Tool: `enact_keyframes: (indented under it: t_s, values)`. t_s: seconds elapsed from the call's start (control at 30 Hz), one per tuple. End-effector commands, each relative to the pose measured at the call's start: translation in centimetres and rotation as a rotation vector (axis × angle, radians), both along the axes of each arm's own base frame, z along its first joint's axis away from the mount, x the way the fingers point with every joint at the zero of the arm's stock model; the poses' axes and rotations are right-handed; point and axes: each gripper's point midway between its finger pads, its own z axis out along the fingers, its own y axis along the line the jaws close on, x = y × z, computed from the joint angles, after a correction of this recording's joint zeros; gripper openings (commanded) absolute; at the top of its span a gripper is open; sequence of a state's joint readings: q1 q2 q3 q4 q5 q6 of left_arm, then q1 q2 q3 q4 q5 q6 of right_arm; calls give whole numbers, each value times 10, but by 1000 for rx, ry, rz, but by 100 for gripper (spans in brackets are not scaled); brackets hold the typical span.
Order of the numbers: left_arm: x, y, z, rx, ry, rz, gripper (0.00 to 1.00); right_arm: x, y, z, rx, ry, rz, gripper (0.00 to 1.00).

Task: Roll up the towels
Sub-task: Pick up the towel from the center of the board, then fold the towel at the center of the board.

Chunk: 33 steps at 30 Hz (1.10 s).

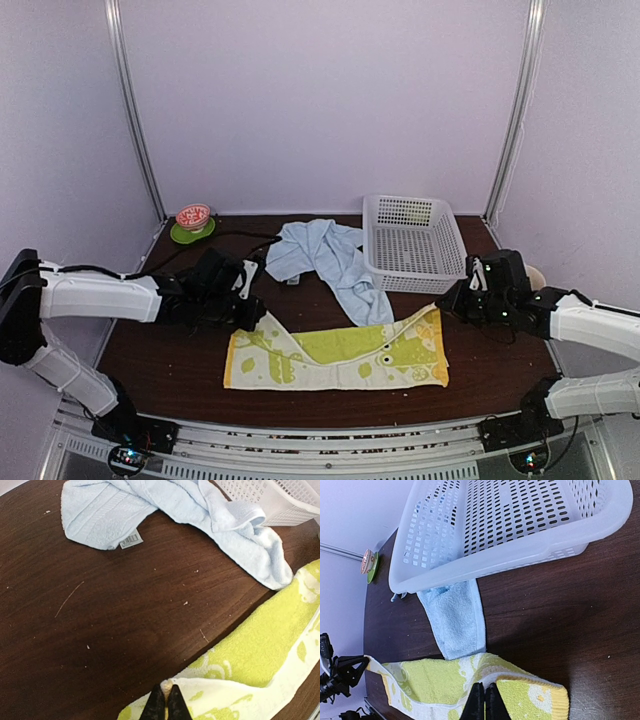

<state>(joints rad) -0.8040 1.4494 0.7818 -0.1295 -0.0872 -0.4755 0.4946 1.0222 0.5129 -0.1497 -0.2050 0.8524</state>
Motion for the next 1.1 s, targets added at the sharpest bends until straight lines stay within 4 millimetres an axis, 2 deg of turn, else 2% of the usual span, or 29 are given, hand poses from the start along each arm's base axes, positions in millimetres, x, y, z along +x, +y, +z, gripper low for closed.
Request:
enact_keyframes:
  t_s: [0.0,0.23,0.3,0.37,0.4,0.5,0.7,0.8,0.93,1.0,1.07]
  values:
    - [4,2,34,-149,-162,12,0,3,3,5,26,-23,-19,0]
    - [-11,34,66,-281,-357,63,0,11,0,21,39,-67,-61,0]
    - [-20,44,64,-300,-390,62,0,9,1,23,49,-67,-56,0]
    - [-28,51,72,-343,-431,58,0,5,1,20,52,-63,-48,0]
    - [-34,56,65,-347,-434,54,0,3,1,19,53,-58,-42,0]
    - [-47,65,64,-382,-455,37,0,-7,1,8,50,-33,-19,0]
    - [-66,72,60,-387,-455,-21,0,-24,-4,-5,29,6,10,0]
    - [-71,75,67,-413,-486,-28,0,-25,-3,3,40,-21,17,0]
    - [-75,78,83,-450,-544,-43,0,-22,4,23,79,-77,42,0]
    - [-78,76,83,-458,-541,-60,0,-22,7,30,89,-101,60,0]
    - [-81,72,76,-457,-512,-82,0,-24,8,26,84,-96,71,0]
